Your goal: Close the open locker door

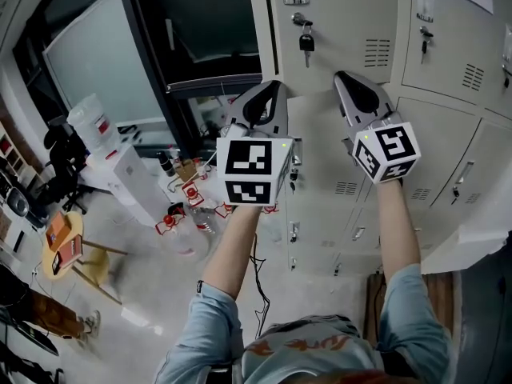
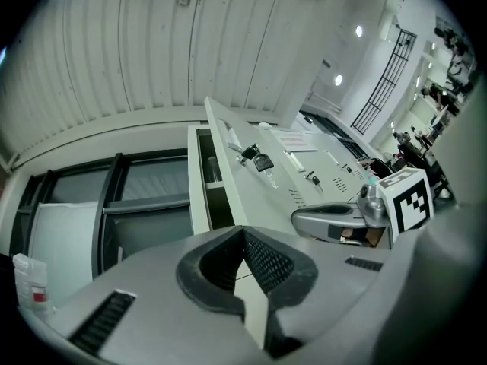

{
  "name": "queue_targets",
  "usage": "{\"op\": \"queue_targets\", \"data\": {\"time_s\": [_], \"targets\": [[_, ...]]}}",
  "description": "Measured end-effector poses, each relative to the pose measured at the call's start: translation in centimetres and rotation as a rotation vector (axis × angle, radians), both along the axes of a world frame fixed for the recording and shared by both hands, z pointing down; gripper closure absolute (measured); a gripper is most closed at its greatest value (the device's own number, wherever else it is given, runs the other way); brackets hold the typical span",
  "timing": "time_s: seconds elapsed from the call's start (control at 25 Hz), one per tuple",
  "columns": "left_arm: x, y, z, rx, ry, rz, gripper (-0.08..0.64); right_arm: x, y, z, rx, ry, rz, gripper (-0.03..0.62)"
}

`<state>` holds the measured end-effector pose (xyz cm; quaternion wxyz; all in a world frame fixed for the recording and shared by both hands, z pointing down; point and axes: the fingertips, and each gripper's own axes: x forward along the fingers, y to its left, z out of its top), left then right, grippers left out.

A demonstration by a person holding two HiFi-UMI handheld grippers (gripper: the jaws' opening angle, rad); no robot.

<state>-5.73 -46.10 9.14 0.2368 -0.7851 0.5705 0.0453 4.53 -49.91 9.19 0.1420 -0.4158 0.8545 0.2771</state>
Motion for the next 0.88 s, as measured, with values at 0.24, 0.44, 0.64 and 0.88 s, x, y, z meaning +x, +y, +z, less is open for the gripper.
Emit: {"op": "queue_targets", "data": {"time_s": [0.24, 0.44, 0.64, 0.88], "targets": [[0.3, -1.9, -0.4, -0.012, 0.0, -0.007, 0.538, -0.3, -1.5, -0.2, -0.002, 0.019, -0.001, 0.561], [0.6, -4.0, -0.1, -0.028, 0.014, -0.006, 0.538, -0.4, -2.6, -0.1, 0.0, 0.037, 0.012, 0.561], [1.2, -6.2, -0.1, -0.017, -0.007, -0.025, 0.538, -0.6, -3.8, 0.0, 0.013, 0.088, 0.078, 0.561], [1.7, -8.8, 0.4, -0.036, -0.027, -0.041, 0.538, -0.5, -5.4, 0.2, 0.003, 0.132, 0.138, 0.561]]}}
